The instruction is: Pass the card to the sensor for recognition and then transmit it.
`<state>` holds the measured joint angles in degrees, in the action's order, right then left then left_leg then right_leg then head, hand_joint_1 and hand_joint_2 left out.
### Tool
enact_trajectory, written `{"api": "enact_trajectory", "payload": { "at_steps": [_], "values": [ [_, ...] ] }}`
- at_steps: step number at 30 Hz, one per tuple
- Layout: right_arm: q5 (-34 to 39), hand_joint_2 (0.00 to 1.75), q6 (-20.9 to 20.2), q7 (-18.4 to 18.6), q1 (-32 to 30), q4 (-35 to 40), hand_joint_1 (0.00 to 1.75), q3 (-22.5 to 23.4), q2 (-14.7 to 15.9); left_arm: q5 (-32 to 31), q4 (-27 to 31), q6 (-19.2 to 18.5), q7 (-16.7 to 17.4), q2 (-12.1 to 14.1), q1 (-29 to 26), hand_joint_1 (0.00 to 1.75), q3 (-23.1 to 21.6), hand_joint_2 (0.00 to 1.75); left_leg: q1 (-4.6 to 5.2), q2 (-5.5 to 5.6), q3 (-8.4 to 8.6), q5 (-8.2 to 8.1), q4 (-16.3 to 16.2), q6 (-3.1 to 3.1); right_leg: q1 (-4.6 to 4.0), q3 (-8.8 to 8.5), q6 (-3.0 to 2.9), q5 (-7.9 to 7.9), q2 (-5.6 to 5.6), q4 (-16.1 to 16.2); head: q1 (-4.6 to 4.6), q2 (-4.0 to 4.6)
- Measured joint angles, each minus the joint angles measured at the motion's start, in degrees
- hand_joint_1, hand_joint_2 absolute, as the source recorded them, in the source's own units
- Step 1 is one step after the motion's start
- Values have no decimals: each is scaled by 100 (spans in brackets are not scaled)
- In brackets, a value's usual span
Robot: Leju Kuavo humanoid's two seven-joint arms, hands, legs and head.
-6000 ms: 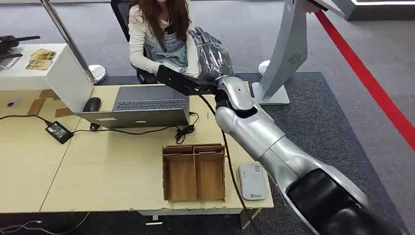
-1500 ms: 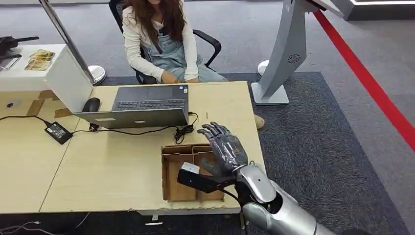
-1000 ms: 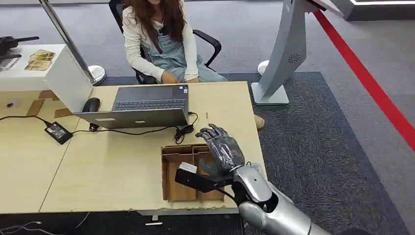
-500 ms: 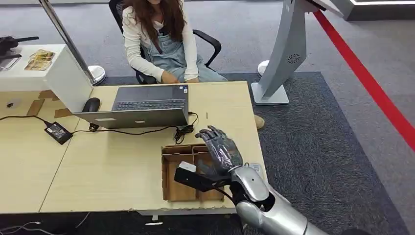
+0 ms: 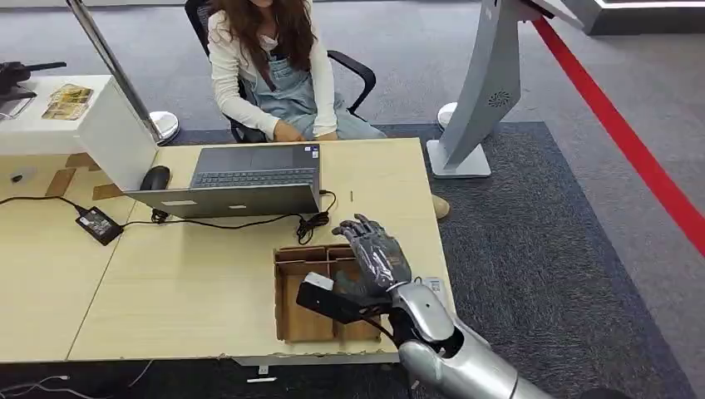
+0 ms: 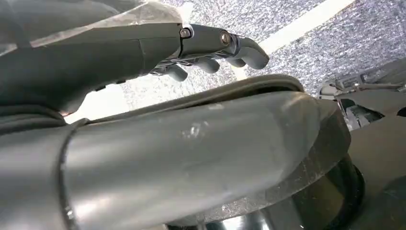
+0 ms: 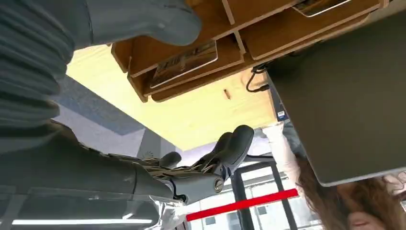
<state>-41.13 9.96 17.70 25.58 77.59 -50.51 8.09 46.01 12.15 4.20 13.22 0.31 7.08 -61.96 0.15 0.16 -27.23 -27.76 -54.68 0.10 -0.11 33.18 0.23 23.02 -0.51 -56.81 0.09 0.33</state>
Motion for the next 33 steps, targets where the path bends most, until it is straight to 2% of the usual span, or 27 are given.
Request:
{"api": "enact_trajectory", "payload": {
  "at_steps": [33],
  "values": [
    [-2, 175, 110, 2, 1, -350, 58, 15, -39, -26, 0, 0, 4, 37, 0, 0, 0, 0, 0, 0, 0, 0, 0, 0, 0, 0, 0, 0, 0, 0, 0, 0]
  ]
}}
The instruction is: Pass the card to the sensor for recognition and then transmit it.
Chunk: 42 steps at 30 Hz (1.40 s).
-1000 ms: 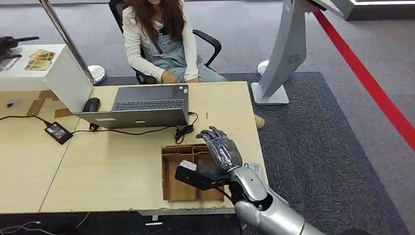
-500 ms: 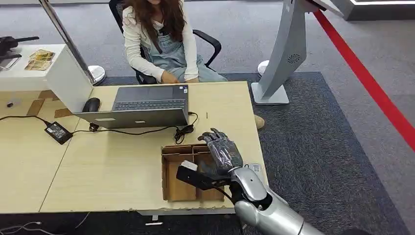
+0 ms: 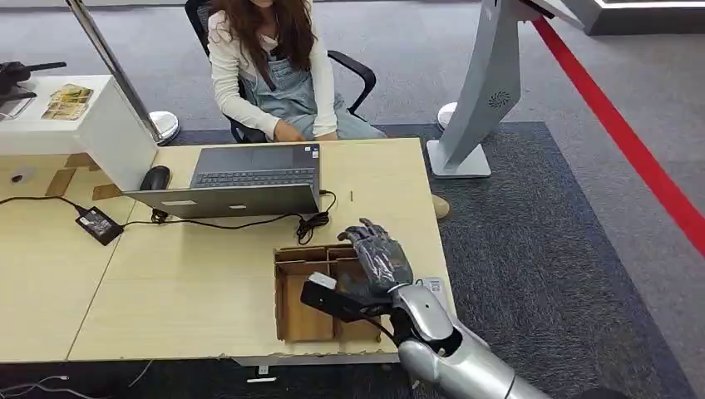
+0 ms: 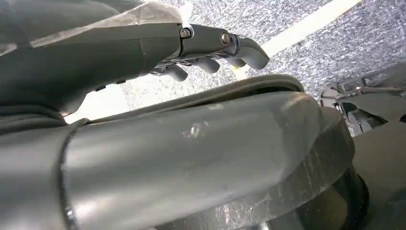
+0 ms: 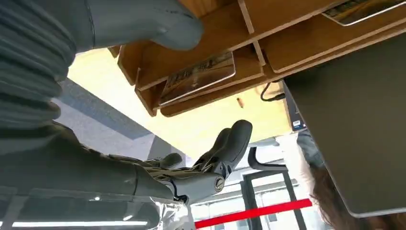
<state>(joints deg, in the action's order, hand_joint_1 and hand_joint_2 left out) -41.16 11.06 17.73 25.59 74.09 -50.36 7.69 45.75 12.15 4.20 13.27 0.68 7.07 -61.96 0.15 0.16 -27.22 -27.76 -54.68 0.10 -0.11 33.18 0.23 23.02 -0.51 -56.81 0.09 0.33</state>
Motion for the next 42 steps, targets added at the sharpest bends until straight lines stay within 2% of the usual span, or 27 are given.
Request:
{"api": "enact_trajectory", "payload": {
  "at_steps": [28, 42],
  "values": [
    [-352, 175, 44, 164, 18, -50, 65, 136, 131, 76, -22, -7, 33, 50, 0, 0, 0, 0, 0, 0, 0, 0, 0, 0, 0, 0, 0, 0, 0, 0, -2, 0],
    [-284, 175, 26, 135, 17, -50, 86, 133, 120, 90, -24, -7, 35, 63, 1, 0, 0, 0, 0, 0, 0, 0, 0, 0, 0, 0, 0, 0, 0, 0, -2, 0]
  ]
}}
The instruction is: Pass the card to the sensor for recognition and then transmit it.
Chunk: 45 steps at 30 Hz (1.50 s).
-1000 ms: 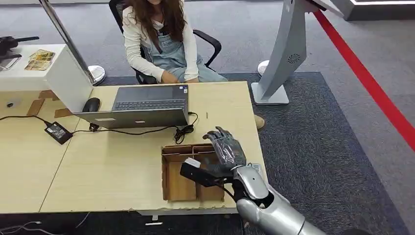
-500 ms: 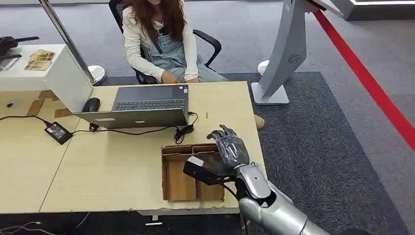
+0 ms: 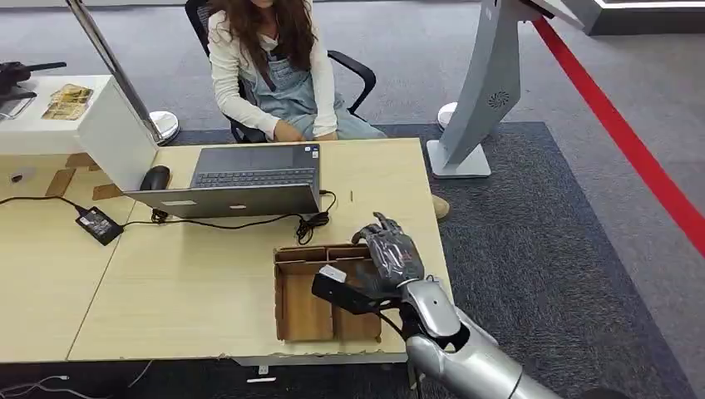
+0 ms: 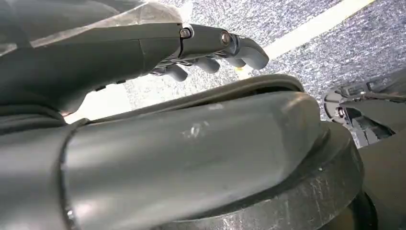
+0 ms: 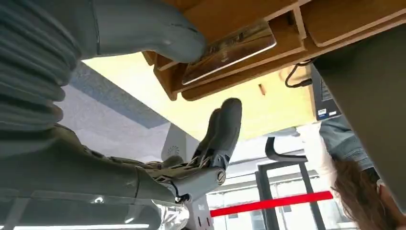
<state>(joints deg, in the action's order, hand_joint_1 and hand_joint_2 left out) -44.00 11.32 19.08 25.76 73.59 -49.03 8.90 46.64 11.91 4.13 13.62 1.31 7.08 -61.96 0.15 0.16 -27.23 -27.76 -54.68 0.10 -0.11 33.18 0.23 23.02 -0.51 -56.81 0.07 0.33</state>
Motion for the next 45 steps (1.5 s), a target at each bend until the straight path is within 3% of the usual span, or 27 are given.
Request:
{"api": "enact_trajectory", "payload": {
  "at_steps": [34, 42, 45],
  "values": [
    [236, 175, 0, -162, 0, -20, 96, -17, -203, -28, 0, 2, -9, -13, -1, 0, -9, 0, 0, 0, 0, 0, 0, 0, 0, 0, 0, 0, 0, 0, 2, 0],
    [260, 175, 0, -162, 0, -31, 77, -20, -223, -24, 0, 9, 0, -22, -2, 0, -9, 0, 0, 0, 0, 0, 0, 0, 0, 0, 0, 0, 0, 0, 2, 0],
    [271, 175, 0, -162, 0, -33, 56, -22, -223, -22, 0, 7, 0, -20, -2, 0, -11, 0, 0, 0, 0, 0, 0, 0, 0, 0, 0, 0, 0, 0, 2, -2]
  ]
}}
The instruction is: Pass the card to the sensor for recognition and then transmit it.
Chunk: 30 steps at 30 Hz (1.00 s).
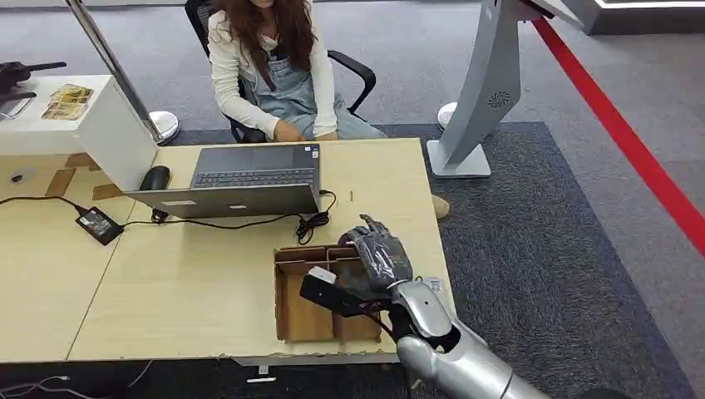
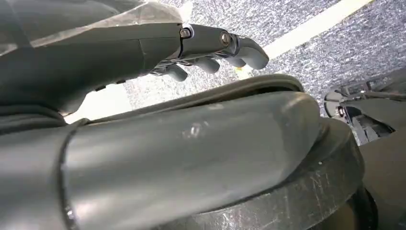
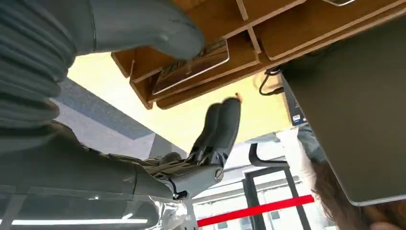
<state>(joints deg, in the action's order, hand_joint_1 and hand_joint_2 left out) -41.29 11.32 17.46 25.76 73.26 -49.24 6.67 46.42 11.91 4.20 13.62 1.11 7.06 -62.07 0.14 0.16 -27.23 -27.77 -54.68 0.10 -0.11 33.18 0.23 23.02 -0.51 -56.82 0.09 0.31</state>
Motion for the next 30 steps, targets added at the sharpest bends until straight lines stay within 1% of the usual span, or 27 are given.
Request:
{"api": "enact_trajectory", "payload": {
  "at_steps": [1, 4, 10, 12, 18, 30],
  "values": [
    [22, 175, 0, 0, 0, 0, 54, 0, 0, 2, 0, 0, 0, 0, 0, 0, 0, 0, 0, 0, 0, 0, 0, 0, 0, 0, 0, 0, 0, 0, -2, 2],
    [35, 175, 0, 0, 0, 0, 56, -4, 0, 17, 0, 0, 0, 11, 0, 0, 2, 0, 0, 0, 0, 0, 0, 0, 0, 0, 0, 0, 0, 0, -2, 2],
    [48, 175, 2, 0, 0, -4, 65, -17, 0, 46, 0, -9, 0, 48, 1, 0, 2, 0, 0, 0, 0, 0, 0, 0, 0, 0, 0, 0, 0, 0, 0, 2],
    [50, 175, 0, 0, -1, -7, 65, -17, 0, 52, 0, -9, 0, 57, 1, 0, 2, 0, 0, 0, 0, 0, 0, 0, 0, 0, 0, 0, 0, 0, -2, 2],
    [50, 175, 0, 2, 0, -42, 77, -20, 0, 35, 0, -18, 0, 63, 3, 0, 2, 0, 0, 0, 1, 0, 0, 0, 0, 0, 0, 0, 0, 0, 0, 2],
    [63, 175, 9, 2, 0, -96, 82, -20, 0, 52, 0, -17, 0, 66, 3, 0, 2, 0, 0, 0, 0, 0, 0, 0, 0, 0, 0, 0, 0, 0, 0, 2]
  ]
}}
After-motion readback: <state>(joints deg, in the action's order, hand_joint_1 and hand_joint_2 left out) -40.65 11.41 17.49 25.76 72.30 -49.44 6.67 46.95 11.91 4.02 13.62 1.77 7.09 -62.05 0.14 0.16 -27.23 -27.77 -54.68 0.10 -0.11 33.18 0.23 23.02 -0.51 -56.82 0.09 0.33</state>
